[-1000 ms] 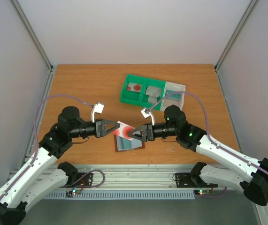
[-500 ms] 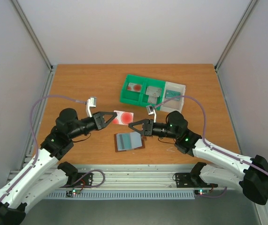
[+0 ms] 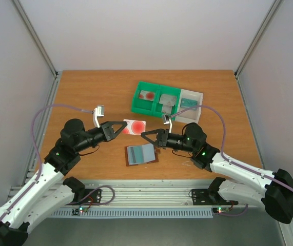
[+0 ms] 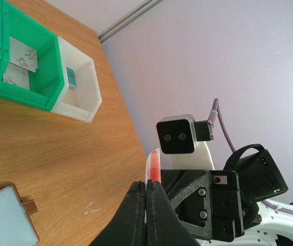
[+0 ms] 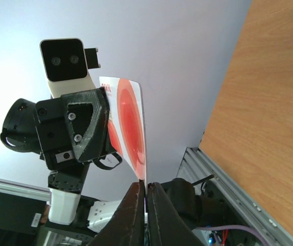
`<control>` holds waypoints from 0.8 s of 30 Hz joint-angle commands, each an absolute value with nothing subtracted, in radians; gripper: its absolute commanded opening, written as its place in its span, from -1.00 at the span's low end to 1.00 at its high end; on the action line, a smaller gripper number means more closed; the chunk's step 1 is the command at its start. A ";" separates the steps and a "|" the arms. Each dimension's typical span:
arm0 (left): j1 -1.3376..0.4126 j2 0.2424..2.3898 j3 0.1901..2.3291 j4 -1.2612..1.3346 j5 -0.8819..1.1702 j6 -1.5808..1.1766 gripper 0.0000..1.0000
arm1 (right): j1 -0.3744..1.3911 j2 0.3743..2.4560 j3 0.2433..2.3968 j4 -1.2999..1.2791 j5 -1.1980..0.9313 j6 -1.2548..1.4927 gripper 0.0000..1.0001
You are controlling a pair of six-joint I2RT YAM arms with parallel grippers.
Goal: Take the credit cards out of the card holder
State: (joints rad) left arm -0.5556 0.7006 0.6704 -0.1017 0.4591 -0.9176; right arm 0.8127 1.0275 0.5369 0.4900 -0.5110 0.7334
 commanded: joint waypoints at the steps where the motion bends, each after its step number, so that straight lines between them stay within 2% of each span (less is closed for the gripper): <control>1: -0.554 0.689 0.658 -0.044 0.457 -0.923 -0.99 | 0.811 1.011 0.519 0.552 -0.469 0.733 -0.97; 5: -0.553 0.689 0.662 -0.069 0.449 -0.911 -0.99 | 0.811 1.003 0.501 0.563 -0.454 0.728 -0.98; 7: -0.554 0.685 0.660 -0.081 0.441 -0.907 -0.86 | 0.811 1.009 0.504 0.556 -0.454 0.727 -0.98; 9: -0.554 0.680 0.659 -0.092 0.433 -0.906 -0.49 | 0.811 1.014 0.512 0.535 -0.454 0.723 -0.98; 12: -0.554 0.668 0.670 -0.143 0.406 -0.893 0.24 | 0.811 1.017 0.523 0.491 -0.429 0.710 -0.98; 14: -0.554 0.665 0.682 -0.199 0.375 -0.875 0.56 | 0.812 1.014 0.520 0.478 -0.405 0.695 -0.97; 17: -0.554 0.684 0.705 -0.277 0.350 -0.843 0.95 | 0.810 1.022 0.533 0.420 -0.384 0.673 -0.97; 24: -0.554 0.711 0.705 -0.364 0.334 -0.762 0.99 | 0.810 1.054 0.676 0.109 -0.262 0.532 -0.98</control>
State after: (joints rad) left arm -0.5556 0.7116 0.6872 -0.3183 0.3622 -0.8333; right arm 0.8127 1.0355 0.5652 0.3172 -0.3801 0.6476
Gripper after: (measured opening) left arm 0.993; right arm 0.016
